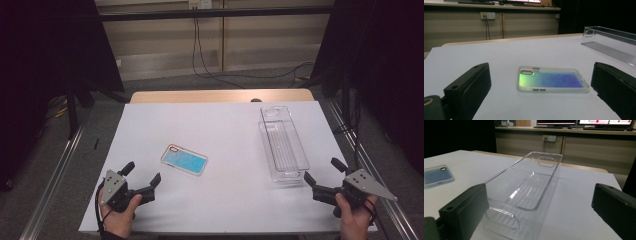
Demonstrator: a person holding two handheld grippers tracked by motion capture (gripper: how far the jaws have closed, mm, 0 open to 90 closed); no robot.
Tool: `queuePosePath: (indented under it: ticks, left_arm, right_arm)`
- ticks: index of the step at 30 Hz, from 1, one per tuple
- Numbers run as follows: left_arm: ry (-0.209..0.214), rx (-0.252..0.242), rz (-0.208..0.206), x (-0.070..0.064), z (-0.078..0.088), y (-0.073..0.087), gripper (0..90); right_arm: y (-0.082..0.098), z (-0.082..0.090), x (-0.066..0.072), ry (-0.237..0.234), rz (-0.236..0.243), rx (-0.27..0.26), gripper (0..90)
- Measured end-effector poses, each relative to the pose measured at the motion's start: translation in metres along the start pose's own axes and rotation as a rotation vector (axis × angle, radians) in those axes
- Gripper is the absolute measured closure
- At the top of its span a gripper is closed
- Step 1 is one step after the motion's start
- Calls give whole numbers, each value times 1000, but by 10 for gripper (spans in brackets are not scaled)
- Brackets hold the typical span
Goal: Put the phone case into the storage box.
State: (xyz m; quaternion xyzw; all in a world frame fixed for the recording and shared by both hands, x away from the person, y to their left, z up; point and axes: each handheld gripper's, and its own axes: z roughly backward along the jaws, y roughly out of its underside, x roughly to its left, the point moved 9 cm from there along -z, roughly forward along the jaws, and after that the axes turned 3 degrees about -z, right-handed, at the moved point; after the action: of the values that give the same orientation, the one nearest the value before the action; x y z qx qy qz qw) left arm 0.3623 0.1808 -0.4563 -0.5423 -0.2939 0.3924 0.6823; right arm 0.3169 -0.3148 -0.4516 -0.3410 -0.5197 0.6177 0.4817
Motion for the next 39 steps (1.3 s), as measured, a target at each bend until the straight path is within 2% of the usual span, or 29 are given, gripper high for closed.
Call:
queuePosePath:
  ticks: [4,7,9,10,11,14,15,21,25,28,33,39]
  left_arm:
    - [14,-6,7,-3,-3,-1,29]
    - [23,1,-7,-5,-5,-1,29]
    - [42,-7,10,-9,-7,-2,29]
    - [40,0,1,-9,-7,-1,29]
    - [41,3,14,-10,-9,-1,29]
    - [43,13,17,-11,-11,-1,39]
    - [61,13,28,-14,-14,-4,58]
    - [84,3,18,-24,-17,-9,46]
    - [79,10,22,-24,-23,-10,61]
    - [103,16,20,-26,-29,-11,61]
    - [113,8,27,-26,-36,-11,58]
    - [134,7,2,-27,-43,-17,64]
  right_arm:
    - [1,-1,-1,7,1,5,0]
    - [1,-1,0,4,-3,4,0]
    - [1,-1,0,2,-12,3,0]
    - [1,-1,0,2,-12,3,0]
    - [1,0,0,0,-16,-1,0]
    - [1,0,0,-1,-23,-1,0]
    - [1,-1,0,-4,-23,3,0]
    - [-1,-3,4,-7,-21,0,0]
    - [0,-2,3,-6,-29,3,0]
    - [1,-2,3,-9,-25,7,0]
    - [1,-3,5,-15,-22,7,0]
    - [0,-3,4,-14,-29,3,0]
